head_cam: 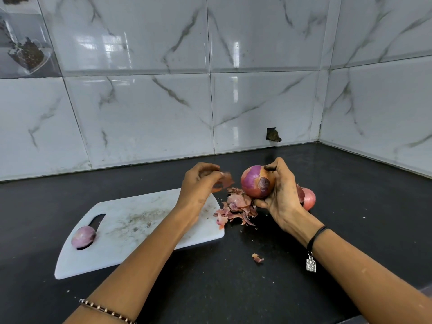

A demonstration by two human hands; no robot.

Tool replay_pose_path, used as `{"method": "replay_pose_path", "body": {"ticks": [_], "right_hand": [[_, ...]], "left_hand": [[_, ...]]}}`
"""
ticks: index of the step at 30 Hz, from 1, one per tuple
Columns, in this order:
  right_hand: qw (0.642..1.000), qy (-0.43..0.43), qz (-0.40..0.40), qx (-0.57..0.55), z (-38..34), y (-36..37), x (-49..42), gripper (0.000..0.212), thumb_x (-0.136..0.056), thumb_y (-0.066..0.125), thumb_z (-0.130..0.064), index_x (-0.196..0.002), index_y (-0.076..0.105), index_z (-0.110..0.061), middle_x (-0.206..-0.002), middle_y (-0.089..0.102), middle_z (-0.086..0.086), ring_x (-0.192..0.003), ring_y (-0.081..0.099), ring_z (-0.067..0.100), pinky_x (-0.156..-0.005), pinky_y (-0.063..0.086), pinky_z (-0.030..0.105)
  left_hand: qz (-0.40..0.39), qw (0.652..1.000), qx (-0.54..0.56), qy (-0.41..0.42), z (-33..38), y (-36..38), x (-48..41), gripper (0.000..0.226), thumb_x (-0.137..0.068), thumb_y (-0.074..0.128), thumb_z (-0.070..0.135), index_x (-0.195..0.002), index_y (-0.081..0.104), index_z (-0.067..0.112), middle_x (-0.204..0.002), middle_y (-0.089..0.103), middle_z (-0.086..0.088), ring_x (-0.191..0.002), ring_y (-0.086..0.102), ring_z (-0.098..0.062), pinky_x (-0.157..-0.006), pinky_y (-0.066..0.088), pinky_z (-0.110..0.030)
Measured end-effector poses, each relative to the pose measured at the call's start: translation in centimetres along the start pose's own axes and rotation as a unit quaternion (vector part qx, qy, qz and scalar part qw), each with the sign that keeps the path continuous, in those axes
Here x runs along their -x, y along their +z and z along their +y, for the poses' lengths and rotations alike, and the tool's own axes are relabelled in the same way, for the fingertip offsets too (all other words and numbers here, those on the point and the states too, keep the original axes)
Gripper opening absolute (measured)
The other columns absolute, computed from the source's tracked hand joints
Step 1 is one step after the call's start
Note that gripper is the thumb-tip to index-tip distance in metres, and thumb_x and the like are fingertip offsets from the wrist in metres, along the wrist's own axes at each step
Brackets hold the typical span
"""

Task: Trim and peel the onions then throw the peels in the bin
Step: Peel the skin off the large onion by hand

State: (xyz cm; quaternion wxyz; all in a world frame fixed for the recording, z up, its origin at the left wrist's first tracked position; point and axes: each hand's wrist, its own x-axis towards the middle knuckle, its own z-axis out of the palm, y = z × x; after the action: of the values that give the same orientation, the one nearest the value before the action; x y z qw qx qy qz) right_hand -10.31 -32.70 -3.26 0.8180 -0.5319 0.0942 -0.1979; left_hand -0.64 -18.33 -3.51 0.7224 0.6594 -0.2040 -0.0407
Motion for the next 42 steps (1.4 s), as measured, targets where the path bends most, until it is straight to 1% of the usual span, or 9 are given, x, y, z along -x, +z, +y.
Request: {"method": "replay_pose_path", "body": {"ticks": [4, 8, 11, 18, 23, 30, 35, 39, 42], "right_hand": [[0.999, -0.008, -0.029, 0.023, 0.1, -0.3, -0.3, 0.033, -0.091, 0.045, -0.035, -0.092, 0.055, -0.004, -0.073, 0.056, 0.016, -0.045, 0.045, 0.024, -0.039, 0.014, 0.021], [0.999, -0.011, -0.035, 0.033, 0.5, -0.4, -0.6, 0.033, -0.092, 0.053, -0.04, -0.102, 0.056, -0.009, -0.085, 0.059, 0.019, -0.046, 0.047, 0.022, -0.034, 0.024, 0.018], [0.999, -0.015, -0.031, 0.033, 0.7, -0.5, -1.0, 0.039, -0.091, 0.06, -0.042, -0.108, 0.055, -0.008, -0.077, 0.061, 0.016, -0.04, 0.043, 0.018, -0.032, 0.026, 0.015], [0.997, -0.014, -0.014, 0.074, 0.9, -0.4, -1.0, 0.067, -0.091, 0.062, -0.047, -0.132, 0.05, 0.004, -0.086, 0.059, 0.015, -0.035, 0.048, 0.011, -0.032, 0.033, 0.017], [0.991, -0.027, -0.026, 0.126, 0.7, 0.1, -0.3, 0.028, -0.095, 0.059, -0.045, -0.106, 0.058, -0.019, -0.099, 0.065, 0.013, -0.04, 0.054, 0.005, -0.038, 0.039, 0.018], [0.983, -0.036, -0.015, 0.179, 1.3, -0.1, -0.7, 0.044, -0.09, 0.064, -0.054, -0.12, 0.053, -0.023, -0.107, 0.068, 0.014, -0.046, 0.06, 0.005, -0.042, 0.045, 0.019], [0.984, -0.045, -0.008, 0.171, 1.5, -0.3, -0.9, 0.042, -0.092, 0.059, -0.055, -0.12, 0.057, -0.024, -0.112, 0.067, 0.006, -0.068, 0.068, 0.009, -0.052, 0.051, 0.024], [0.99, -0.036, 0.008, 0.133, 1.2, -0.5, -1.1, 0.038, -0.095, 0.056, -0.053, -0.117, 0.058, -0.022, -0.102, 0.065, 0.011, -0.048, 0.06, 0.006, -0.042, 0.044, 0.019], [0.987, -0.057, 0.023, 0.147, 1.0, -0.6, -1.0, 0.035, -0.098, 0.053, -0.055, -0.111, 0.059, -0.023, -0.088, 0.067, 0.006, -0.048, 0.058, 0.008, -0.043, 0.046, 0.021]], "left_hand": [[-0.056, 0.996, -0.065, 0.039, 0.6, 0.5, 0.6, 0.018, -0.096, 0.062, 0.01, -0.105, 0.078, 0.015, -0.102, 0.078, 0.004, -0.099, 0.07, -0.007, -0.076, 0.052, -0.019], [-0.114, 0.992, -0.046, 0.021, 1.6, 1.0, 1.8, 0.021, -0.099, 0.064, 0.03, -0.095, 0.079, 0.016, -0.081, 0.076, 0.0, -0.07, 0.069, -0.012, -0.06, 0.052, -0.02], [-0.147, 0.988, -0.036, -0.017, 1.8, 1.2, 2.3, 0.031, -0.094, 0.068, 0.04, -0.101, 0.077, 0.011, -0.088, 0.077, -0.01, -0.072, 0.073, -0.026, -0.058, 0.059, -0.03], [-0.185, 0.978, 0.032, -0.09, 1.9, 0.8, 2.2, 0.021, -0.091, 0.074, 0.021, -0.103, 0.072, 0.004, -0.092, 0.076, -0.018, -0.081, 0.076, -0.035, -0.067, 0.064, -0.036], [-0.177, 0.979, 0.02, -0.1, 1.8, 0.5, 2.1, 0.007, -0.093, 0.067, 0.011, -0.087, 0.07, 0.008, -0.086, 0.075, -0.017, -0.081, 0.076, -0.037, -0.067, 0.064, -0.035], [-0.175, 0.978, 0.016, -0.113, 1.3, 0.3, 1.8, 0.016, -0.094, 0.064, 0.01, -0.078, 0.062, 0.011, -0.081, 0.075, -0.013, -0.082, 0.076, -0.039, -0.071, 0.065, -0.037], [-0.167, 0.984, 0.0, -0.064, 1.0, 0.2, 1.9, 0.014, -0.092, 0.065, -0.002, -0.081, 0.067, 0.006, -0.078, 0.074, -0.013, -0.076, 0.078, -0.029, -0.065, 0.063, -0.03], [-0.179, 0.982, 0.001, -0.058, 1.2, 0.9, 2.0, 0.003, -0.092, 0.067, 0.002, -0.094, 0.069, 0.001, -0.097, 0.073, -0.017, -0.085, 0.077, -0.029, -0.064, 0.064, -0.036], [-0.184, 0.981, -0.061, -0.002, 0.9, 1.3, 2.1, 0.032, -0.086, 0.08, 0.016, -0.11, 0.061, 0.011, -0.112, 0.068, -0.009, -0.09, 0.076, -0.024, -0.063, 0.063, -0.04]]}}
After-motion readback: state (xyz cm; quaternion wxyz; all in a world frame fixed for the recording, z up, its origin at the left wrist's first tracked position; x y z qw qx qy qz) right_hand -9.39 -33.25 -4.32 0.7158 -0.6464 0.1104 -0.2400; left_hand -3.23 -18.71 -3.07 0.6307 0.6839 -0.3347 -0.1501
